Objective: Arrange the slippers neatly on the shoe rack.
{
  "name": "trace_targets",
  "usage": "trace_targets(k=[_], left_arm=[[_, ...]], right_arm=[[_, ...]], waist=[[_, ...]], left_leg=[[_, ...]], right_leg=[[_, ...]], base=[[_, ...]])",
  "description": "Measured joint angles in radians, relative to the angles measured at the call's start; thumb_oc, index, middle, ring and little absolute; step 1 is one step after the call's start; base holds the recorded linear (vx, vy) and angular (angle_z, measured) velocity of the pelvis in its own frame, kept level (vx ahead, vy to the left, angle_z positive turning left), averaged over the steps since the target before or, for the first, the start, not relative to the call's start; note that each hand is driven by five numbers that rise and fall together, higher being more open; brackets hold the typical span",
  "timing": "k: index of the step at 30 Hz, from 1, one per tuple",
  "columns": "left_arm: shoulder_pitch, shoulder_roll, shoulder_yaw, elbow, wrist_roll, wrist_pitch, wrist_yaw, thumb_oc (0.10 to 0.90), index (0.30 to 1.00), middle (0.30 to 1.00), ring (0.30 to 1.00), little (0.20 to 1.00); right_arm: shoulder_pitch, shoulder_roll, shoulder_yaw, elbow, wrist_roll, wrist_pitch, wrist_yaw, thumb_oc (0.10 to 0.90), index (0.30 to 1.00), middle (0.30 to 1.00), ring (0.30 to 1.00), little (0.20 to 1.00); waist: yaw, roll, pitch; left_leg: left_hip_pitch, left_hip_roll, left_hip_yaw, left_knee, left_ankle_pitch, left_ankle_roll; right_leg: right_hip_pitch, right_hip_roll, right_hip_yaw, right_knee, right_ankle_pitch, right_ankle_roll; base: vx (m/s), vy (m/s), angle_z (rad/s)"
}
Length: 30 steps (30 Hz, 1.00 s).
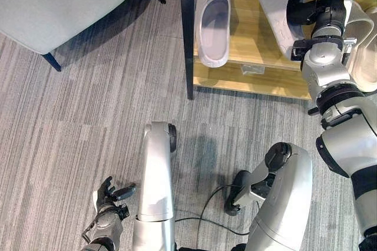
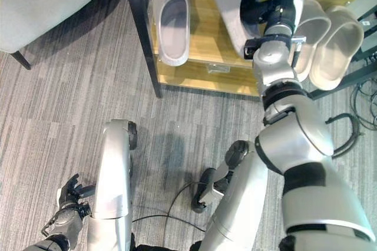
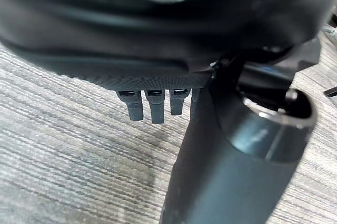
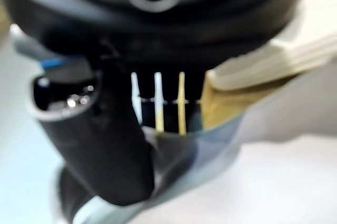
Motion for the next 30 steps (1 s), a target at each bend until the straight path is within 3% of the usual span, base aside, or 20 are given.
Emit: trace_targets(k=[1, 30], left_arm=[[0.000, -0.002, 0.000, 0.000, 0.000, 0.000, 0.001, 0.800, 0.900, 0.900, 0.900, 0.900], [0.021, -0.008, -0.040, 0.008, 0.012, 0.030, -0.027, 0.800, 0.900, 0.900, 0.900, 0.900]], right_arm=[[0.000, 0.000, -0.005, 0.000, 0.000, 0.000, 0.000, 0.800, 0.900, 0.900, 0.900, 0.900], [0.001, 0.008, -0.031, -0.008, 0.089, 0.014, 0.003, 0.800, 0.900, 0.900, 0.900, 0.900]], waist=[[0.000, 0.000, 0.000], [-0.006, -0.002, 0.001]], left_leg=[[0.000, 0.000, 0.000, 0.000, 0.000, 0.000], [0.012, 0.002, 0.002, 0.031, -0.001, -0.002]], right_leg=[[0.000, 0.000, 0.000, 0.000, 0.000, 0.000], [0.002, 0.012, 0.021, 0.026, 0.005, 0.010]], base=[[0.00, 0.000, 0.00], [-0.01, 0.005, 0.00]])
